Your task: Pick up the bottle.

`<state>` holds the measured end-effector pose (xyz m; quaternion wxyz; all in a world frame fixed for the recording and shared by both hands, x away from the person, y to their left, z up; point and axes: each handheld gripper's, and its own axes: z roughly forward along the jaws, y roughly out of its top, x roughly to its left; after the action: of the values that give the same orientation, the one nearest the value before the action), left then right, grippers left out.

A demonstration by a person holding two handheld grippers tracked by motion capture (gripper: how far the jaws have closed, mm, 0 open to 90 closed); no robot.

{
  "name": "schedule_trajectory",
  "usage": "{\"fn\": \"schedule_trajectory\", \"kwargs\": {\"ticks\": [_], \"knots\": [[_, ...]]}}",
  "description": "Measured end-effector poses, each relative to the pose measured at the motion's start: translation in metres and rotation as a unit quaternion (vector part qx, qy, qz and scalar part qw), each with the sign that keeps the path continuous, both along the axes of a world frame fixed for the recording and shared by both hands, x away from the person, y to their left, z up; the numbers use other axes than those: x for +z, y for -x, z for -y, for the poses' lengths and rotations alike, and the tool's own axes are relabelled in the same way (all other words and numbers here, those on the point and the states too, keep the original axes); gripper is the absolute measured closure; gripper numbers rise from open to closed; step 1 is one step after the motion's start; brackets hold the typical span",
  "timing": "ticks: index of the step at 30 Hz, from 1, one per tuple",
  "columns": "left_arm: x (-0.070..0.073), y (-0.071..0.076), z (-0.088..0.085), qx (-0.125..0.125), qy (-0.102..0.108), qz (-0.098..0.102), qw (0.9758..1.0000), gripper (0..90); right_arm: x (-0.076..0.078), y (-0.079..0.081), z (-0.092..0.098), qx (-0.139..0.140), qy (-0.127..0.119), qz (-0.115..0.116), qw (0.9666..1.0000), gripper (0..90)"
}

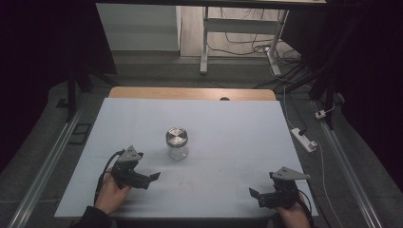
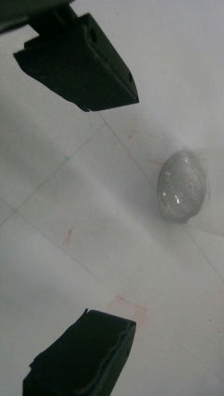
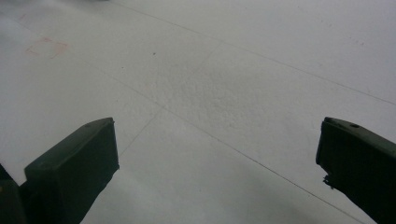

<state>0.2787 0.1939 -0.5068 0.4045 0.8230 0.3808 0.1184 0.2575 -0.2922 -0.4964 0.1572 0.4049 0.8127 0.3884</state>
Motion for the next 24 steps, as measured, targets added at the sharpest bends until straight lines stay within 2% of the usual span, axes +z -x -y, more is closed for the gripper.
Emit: {"fn": "schedule_trajectory", "kwargs": {"ticks": [13,20,24], "knots": [[-0.002,-0.032,0.021,-0.006,-0.009,-0.007,0.9999,0.0,0.0,0.0,0.0,0.003,0.003,-0.001,1.0,0.0],[-0.003,-0.05,0.036,-0.009,-0.018,-0.001,0.9998,0.0,0.0,0.0,0.0,0.003,0.002,-0.001,1.0,0.0],[-0.005,-0.061,0.039,-0.011,-0.003,-0.009,0.9999,0.0,0.0,0.0,0.0,0.004,0.002,-0.001,1.0,0.0]]}}
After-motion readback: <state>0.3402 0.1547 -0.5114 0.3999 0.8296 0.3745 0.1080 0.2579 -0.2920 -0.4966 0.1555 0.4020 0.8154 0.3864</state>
